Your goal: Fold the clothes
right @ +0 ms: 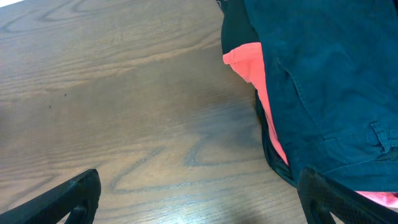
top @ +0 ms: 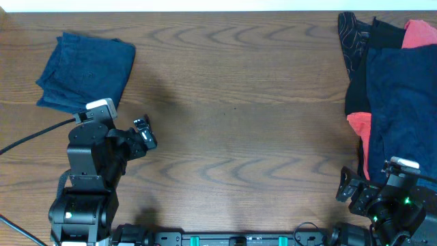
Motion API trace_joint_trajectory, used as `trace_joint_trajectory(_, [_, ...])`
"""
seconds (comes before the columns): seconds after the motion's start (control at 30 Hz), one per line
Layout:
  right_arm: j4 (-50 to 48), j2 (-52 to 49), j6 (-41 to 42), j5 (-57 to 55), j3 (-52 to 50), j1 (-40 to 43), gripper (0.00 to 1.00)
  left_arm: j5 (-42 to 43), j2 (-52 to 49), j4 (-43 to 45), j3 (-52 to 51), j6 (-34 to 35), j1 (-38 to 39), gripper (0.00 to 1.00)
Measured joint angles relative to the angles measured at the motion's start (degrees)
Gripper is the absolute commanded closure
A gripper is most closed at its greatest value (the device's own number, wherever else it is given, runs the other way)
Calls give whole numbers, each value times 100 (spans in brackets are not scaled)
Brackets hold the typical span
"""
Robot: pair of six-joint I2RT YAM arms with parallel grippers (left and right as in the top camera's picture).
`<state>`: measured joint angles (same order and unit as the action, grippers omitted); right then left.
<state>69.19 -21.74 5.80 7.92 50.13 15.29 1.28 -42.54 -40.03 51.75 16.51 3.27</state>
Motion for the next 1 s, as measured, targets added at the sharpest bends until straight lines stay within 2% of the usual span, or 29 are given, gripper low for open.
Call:
trace_joint_trajectory(0.2, [-90, 103, 0, 0, -57, 0, 1, 0, 0, 2, 0, 0, 0, 2])
trace_joint_trajectory(0.3, [-527, 363, -2, 4, -313, 0, 1, 0, 0, 0, 0, 0, 0, 2])
trace_joint_trajectory(0.67, [-4485, 2037, -354, 868, -3187, -236, 1, 0, 0, 0, -46, 0, 0, 2])
trace_joint_trajectory(0.87, [-5982, 2083, -546, 850, -4142, -363, 1, -2, 0, 2, -50, 0, 0, 2])
trace_joint_trajectory(1.0, [-6411, 2107, -737, 505, -4605, -461, 1, -2, 0, 2, -50, 0, 0, 2])
